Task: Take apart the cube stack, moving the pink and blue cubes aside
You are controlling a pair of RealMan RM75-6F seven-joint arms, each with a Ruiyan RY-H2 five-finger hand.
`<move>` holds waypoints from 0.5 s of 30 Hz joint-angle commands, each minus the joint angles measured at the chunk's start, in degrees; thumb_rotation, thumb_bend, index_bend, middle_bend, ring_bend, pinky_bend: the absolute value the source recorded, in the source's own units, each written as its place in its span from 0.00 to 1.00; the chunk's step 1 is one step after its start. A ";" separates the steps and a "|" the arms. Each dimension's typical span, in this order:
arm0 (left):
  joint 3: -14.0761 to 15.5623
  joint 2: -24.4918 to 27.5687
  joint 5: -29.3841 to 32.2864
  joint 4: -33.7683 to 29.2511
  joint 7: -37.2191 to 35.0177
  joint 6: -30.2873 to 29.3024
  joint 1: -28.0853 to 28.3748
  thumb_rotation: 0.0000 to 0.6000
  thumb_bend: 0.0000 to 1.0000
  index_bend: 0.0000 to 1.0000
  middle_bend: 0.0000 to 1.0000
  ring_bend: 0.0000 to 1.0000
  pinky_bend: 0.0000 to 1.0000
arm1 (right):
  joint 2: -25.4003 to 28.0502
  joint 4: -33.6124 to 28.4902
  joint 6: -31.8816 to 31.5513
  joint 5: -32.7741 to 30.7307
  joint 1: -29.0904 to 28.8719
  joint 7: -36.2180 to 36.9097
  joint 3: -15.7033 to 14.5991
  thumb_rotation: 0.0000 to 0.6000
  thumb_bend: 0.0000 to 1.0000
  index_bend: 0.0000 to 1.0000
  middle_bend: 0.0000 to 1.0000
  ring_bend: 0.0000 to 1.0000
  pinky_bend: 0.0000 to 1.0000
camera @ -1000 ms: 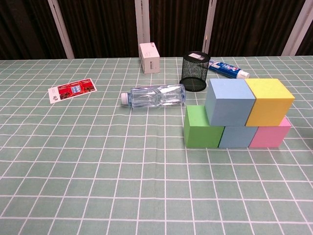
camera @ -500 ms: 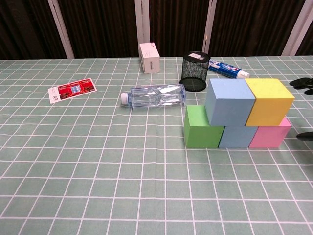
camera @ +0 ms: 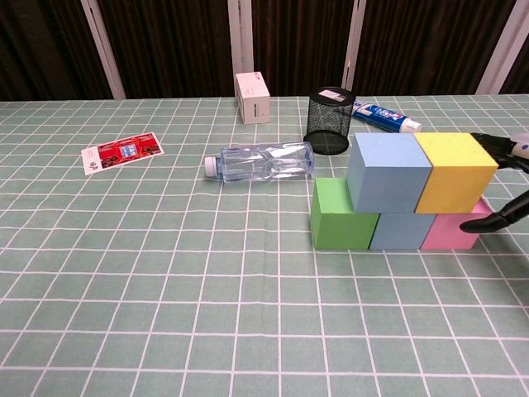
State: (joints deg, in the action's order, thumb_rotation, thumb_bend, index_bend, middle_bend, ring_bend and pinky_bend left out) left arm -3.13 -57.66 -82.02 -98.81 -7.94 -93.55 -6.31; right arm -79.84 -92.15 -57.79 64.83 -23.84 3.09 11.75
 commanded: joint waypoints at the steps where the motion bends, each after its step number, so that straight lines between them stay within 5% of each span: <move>1: 0.00 0.00 0.01 -0.01 0.10 0.06 0.02 1.00 0.18 0.16 0.00 0.00 0.00 | -1.06 0.83 0.76 -1.12 -0.94 -0.97 0.36 1.00 0.13 0.06 0.06 0.00 0.00; 8: -0.05 -0.06 0.13 -0.11 0.43 0.17 0.06 1.00 0.18 0.16 0.00 0.00 0.00 | -3.16 3.01 1.18 -3.63 -3.00 -4.00 1.33 1.00 0.13 0.17 0.18 0.03 0.00; 15: -0.07 -0.07 0.31 -0.30 0.68 0.44 0.13 1.00 0.18 0.16 0.00 0.00 0.00 | -6.29 5.55 -2.32 -5.78 -3.48 -7.82 2.03 1.00 0.15 0.51 0.50 0.23 0.00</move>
State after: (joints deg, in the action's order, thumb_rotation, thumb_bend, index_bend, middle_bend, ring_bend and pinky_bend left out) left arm -3.21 -57.74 -81.71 -99.09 -7.26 -93.12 -6.18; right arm -85.24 -87.50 -59.17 59.68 -27.19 -3.47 13.74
